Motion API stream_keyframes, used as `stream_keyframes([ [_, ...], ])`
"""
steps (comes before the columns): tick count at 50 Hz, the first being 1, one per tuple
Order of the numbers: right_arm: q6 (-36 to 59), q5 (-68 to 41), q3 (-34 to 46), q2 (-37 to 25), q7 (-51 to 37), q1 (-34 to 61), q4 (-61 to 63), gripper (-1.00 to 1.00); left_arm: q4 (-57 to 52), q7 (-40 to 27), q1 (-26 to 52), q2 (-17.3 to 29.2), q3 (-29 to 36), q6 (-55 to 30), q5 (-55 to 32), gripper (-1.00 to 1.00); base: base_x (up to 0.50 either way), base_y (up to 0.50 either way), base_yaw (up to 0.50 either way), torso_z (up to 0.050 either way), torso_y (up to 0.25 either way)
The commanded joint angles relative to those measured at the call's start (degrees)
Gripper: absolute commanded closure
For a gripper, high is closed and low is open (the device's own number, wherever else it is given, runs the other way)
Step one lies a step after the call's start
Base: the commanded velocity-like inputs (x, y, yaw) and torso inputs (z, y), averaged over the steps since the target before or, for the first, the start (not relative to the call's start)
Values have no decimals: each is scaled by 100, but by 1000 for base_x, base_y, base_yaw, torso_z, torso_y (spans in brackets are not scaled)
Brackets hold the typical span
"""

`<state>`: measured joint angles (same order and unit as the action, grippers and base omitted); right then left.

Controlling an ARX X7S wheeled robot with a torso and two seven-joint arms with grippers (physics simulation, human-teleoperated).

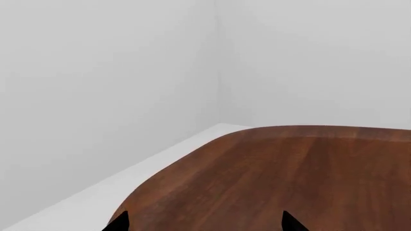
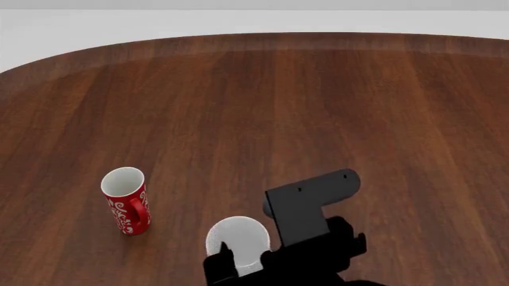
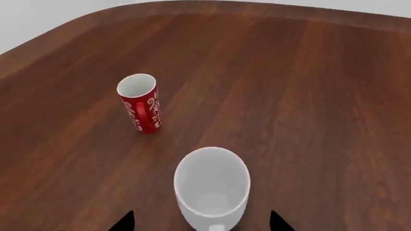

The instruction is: Put the white mug on the plate.

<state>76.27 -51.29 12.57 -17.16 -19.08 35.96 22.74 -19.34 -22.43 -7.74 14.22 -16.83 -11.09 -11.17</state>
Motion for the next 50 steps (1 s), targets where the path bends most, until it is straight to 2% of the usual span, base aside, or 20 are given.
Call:
stream_keyframes([
  [1,-172,137,180,-62,140,84,-457,-100,-87,-31,7,24,45,-72,-18,-100,0,0,0,0,0],
  [17,-414,443,538,-60,467,520,-1494,-100,2,-37,0,28,104,8,-26,-100,0,0,0,0,0],
  [50,-1242,957,1242,124,1235,804,-3171,-100,73,-89,-106,62,134,168,-21,-100,0,0,0,0,0],
])
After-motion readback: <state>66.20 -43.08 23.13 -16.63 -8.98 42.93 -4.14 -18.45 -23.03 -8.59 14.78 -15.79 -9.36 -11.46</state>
